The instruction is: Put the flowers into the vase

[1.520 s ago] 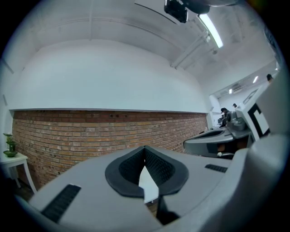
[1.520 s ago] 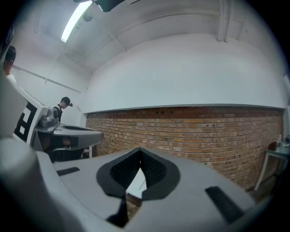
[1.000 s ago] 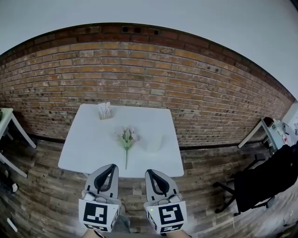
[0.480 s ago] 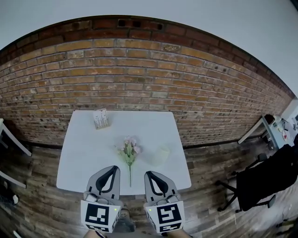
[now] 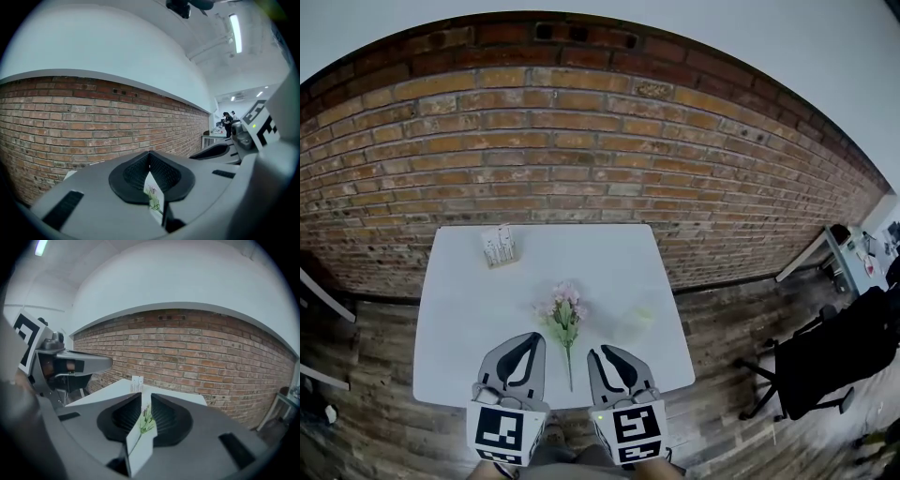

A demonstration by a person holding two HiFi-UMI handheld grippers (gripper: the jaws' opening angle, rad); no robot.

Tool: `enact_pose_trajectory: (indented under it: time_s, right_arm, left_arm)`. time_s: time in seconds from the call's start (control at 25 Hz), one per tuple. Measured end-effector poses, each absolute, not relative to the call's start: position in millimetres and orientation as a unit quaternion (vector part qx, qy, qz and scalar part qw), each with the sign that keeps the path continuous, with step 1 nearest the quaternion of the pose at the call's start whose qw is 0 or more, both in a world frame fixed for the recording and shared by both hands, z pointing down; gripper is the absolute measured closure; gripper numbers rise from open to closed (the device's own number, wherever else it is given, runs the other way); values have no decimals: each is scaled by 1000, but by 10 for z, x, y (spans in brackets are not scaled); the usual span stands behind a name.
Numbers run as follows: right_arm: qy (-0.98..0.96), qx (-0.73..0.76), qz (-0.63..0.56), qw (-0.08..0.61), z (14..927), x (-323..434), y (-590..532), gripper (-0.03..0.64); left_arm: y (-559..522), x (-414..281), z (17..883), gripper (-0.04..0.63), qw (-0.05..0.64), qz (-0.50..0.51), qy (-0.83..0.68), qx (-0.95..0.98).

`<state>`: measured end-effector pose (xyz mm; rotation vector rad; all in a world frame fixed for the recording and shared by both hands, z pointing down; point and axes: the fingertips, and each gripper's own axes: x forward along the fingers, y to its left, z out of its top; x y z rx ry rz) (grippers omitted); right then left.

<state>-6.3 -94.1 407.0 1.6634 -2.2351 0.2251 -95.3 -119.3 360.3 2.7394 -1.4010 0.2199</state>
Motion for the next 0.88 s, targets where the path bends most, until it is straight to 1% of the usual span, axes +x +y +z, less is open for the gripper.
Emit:
enact_pose_trajectory:
  time_s: [0.04, 0.44, 0.88]
  right_arm:
    - [-788, 584, 85, 178, 4121, -77, -957, 557]
    - [-786, 557, 124, 238, 4605, -224, -1137, 509]
    - [-774, 520, 206, 297, 5323, -230, -1433, 477]
  left_arm:
    - [-1210, -964, 3635, 586, 31, 73, -454, 888]
    - [-1347, -1083, 3962, 587, 34, 102, -462, 880]
    - [-1466, -1087, 4162, 586, 61, 119, -470, 872]
